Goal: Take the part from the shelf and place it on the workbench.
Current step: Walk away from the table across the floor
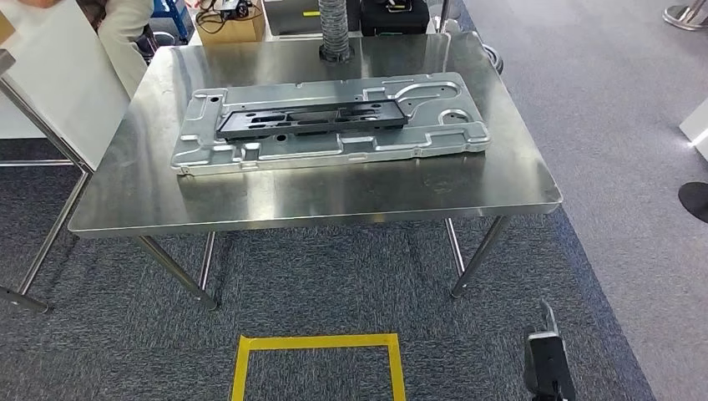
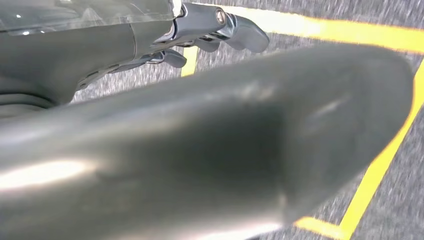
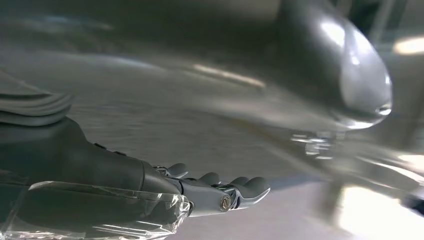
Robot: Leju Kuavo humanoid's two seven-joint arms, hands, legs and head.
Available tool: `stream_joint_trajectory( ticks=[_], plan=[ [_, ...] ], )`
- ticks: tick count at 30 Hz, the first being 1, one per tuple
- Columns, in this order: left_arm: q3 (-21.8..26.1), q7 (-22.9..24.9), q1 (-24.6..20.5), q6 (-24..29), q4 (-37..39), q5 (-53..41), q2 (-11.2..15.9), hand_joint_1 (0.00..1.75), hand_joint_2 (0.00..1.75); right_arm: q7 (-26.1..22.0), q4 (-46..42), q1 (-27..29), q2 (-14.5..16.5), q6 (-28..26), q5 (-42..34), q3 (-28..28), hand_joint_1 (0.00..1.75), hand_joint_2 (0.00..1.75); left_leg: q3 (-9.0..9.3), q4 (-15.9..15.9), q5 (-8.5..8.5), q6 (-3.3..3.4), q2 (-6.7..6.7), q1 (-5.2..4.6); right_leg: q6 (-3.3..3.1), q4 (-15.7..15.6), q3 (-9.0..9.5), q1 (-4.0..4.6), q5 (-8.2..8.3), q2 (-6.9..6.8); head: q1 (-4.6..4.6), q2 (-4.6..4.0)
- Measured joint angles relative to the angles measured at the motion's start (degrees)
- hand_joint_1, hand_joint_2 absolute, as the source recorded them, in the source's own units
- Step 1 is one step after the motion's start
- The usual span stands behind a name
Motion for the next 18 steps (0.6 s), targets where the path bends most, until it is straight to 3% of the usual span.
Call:
stream_joint_trajectory(
  ticks=[2, 4, 5, 6, 7, 9, 11, 12, 14, 15, 16, 18],
  plan=[
    [-0.4, 0.1, 0.0, -0.1, 0.0, 0.2, -0.1, 0.00, 0.00, -0.7, 6.1, -1.1, 0.4, -0.4, 2.8, -2.1, 0.00, 0.87, -1.40, 3.8, -4.24, -0.65, -0.13, 0.24, -0.75, -0.2, -1.34, -0.13, 1.33, -0.19, -0.09, 0.00],
    [-0.6, 0.1, 0.0, -0.1, 0.0, 0.3, -0.1, 0.00, 0.00, -1.9, 11.5, -1.9, 0.6, -0.9, 4.8, -4.2, 0.00, 1.75, -3.11, 10.8, -9.69, -1.16, -0.16, 0.36, -1.00, -0.1, -2.94, 0.00, 2.56, -0.24, -0.29, 0.01],
    [-0.7, 0.1, 0.0, -0.2, 0.0, 0.3, -0.1, 0.00, 0.00, -2.2, 13.7, -2.2, 0.7, -1.2, 5.5, -5.2, 0.00, 1.75, -3.50, 13.9, -10.86, -1.30, -0.16, 0.39, -1.00, 0.0, -3.79, 0.07, 3.15, -0.25, -0.28, 0.00],
    [-0.8, 0.2, -0.1, -0.3, 0.0, 0.4, -0.1, 0.00, 0.00, -2.2, 15.9, -2.6, 0.8, -1.8, 6.3, -6.1, 0.00, 1.75, -3.13, 15.5, -10.63, -1.33, -0.16, 0.40, -0.97, 0.2, -4.66, 0.15, 3.70, -0.25, -0.30, 0.00],
    [-0.9, 0.2, -0.1, -0.4, 0.0, 0.6, -0.1, 0.00, 0.00, -2.0, 18.2, -3.2, 0.9, -2.7, 7.3, -7.3, 0.00, 1.75, -1.78, 15.2, -9.28, -1.22, -0.17, 0.40, -0.93, 0.4, -5.52, 0.22, 4.21, -0.22, -0.30, 0.00],
    [-1.2, 0.3, -0.2, -0.6, 0.0, 0.9, -0.1, 0.00, 0.00, -1.5, 24.5, -4.8, 0.8, -5.7, 10.1, -10.2, 0.00, 1.75, 3.68, 8.6, -6.40, -0.57, -0.24, 0.29, -0.73, 0.9, -6.94, 0.36, 5.09, -0.13, -0.31, 0.01],
    [-1.5, 0.4, -0.4, -0.7, 0.0, 1.2, -0.1, 0.00, 0.00, 0.5, 33.1, -6.6, 0.1, -10.1, 13.2, -13.8, 0.00, 1.75, 9.15, 0.1, -6.68, 0.29, -0.36, -0.05, -0.24, 1.2, -7.65, 0.48, 5.90, -0.21, -0.27, 0.01],
    [-1.7, 0.3, -0.5, -0.8, 0.0, 1.3, -0.1, 0.00, 0.00, 2.0, 37.4, -7.4, -0.5, -12.1, 14.5, -15.6, 0.00, 1.75, 10.48, -2.3, -7.34, 0.70, -0.41, -0.27, 0.08, 1.2, -7.78, 0.44, 6.33, -0.32, -0.28, 0.00],
    [-2.0, 0.1, -0.4, -1.0, 0.0, 1.4, -0.2, 0.00, 0.00, 5.7, 44.7, -8.3, -1.6, -14.7, 16.1, -18.4, 0.00, 1.75, 10.54, -3.6, -7.05, 1.44, -0.38, -0.44, 0.78, 1.0, -7.89, 0.35, 7.19, -0.48, -0.30, 0.00],
    [-2.1, 0.0, -0.3, -1.1, 0.0, 1.4, -0.3, 0.00, 0.00, 7.6, 47.6, -8.7, -2.1, -15.4, 16.7, -19.6, 0.00, 1.75, 10.21, -3.9, -6.40, 1.84, -0.25, -0.35, 1.09, 1.2, -8.11, 0.27, 6.88, -0.38, -0.31, 0.00],
    [-2.3, -0.1, -0.2, -1.3, 0.1, 1.4, -0.3, 0.00, 0.00, 9.9, 50.1, -9.0, -2.5, -15.8, 17.4, -20.5, 0.00, 1.75, 9.70, -4.1, -5.66, 2.27, -0.09, -0.21, 1.39, 2.1, -8.58, 0.22, 5.49, -0.24, -0.22, 0.00],
    [-2.7, -0.3, -0.2, -1.6, 0.1, 1.4, -0.5, 0.00, 0.00, 15.0, 54.6, -9.6, -3.2, -16.0, 19.0, -21.9, 0.00, 1.75, 8.18, -4.3, -4.23, 2.83, 0.18, -0.04, 1.95, 7.3, -10.34, -0.03, -0.08, 0.02, -0.03, 0.00]
  ],
)
